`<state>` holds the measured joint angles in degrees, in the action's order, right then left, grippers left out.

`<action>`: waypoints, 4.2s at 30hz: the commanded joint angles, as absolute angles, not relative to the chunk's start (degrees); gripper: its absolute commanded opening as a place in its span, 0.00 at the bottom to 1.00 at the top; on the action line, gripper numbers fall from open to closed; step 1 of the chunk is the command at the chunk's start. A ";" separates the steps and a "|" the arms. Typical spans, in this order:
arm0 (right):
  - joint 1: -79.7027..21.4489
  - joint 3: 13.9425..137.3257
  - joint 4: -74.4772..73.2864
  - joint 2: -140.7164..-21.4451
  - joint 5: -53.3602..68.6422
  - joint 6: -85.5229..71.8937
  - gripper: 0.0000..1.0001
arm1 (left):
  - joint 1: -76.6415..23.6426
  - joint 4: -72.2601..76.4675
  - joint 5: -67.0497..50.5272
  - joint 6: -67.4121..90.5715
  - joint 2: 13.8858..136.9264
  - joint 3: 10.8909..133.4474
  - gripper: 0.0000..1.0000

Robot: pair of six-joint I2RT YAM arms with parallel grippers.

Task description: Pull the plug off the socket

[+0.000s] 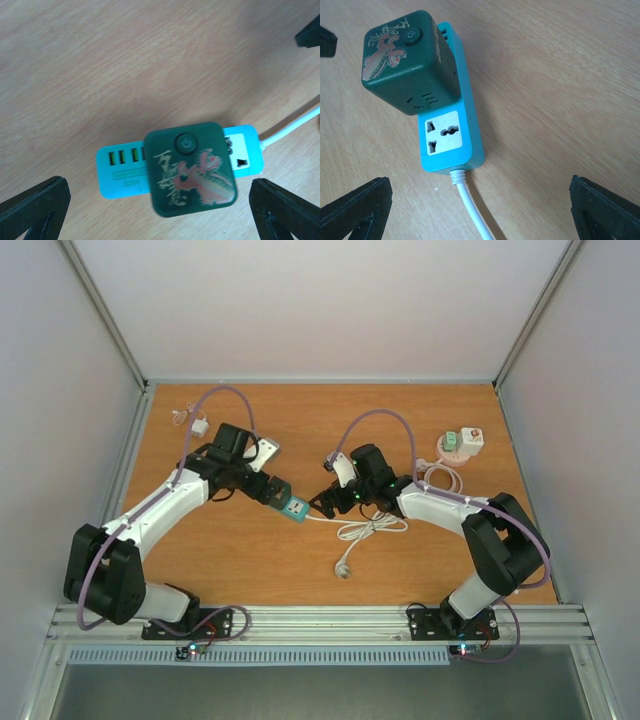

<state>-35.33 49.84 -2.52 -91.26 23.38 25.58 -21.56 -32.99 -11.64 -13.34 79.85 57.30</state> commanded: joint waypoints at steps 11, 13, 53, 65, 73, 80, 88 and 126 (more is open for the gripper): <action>-35.73 46.98 2.85 -92.37 23.27 25.31 0.97 | -29.07 -29.26 -4.77 -10.52 84.11 56.47 0.93; -35.73 46.54 3.81 -92.22 23.15 25.31 0.97 | -29.46 -29.27 -3.76 -10.59 84.60 56.75 0.92; -48.04 37.56 41.89 -106.42 12.95 28.08 0.96 | -29.70 -31.60 -9.33 -15.74 85.05 55.11 0.49; -49.22 40.37 46.03 -111.89 9.72 28.85 0.74 | -29.71 -32.02 -10.33 -14.69 84.99 55.78 0.48; -49.22 40.31 44.86 -112.41 9.90 28.57 0.49 | -29.71 -33.45 -9.75 -14.47 84.48 57.47 0.46; -49.22 41.92 41.31 -114.20 8.80 28.34 0.34 | -29.71 -35.40 -9.50 -13.94 83.44 59.03 0.46; -49.22 42.72 39.65 -115.87 9.18 28.48 0.24 | -29.64 -35.49 -8.89 -13.14 81.59 59.34 0.46; -49.22 45.44 32.83 -118.02 11.68 30.31 0.17 | 3.28 -36.63 -27.16 -18.57 81.40 59.58 0.44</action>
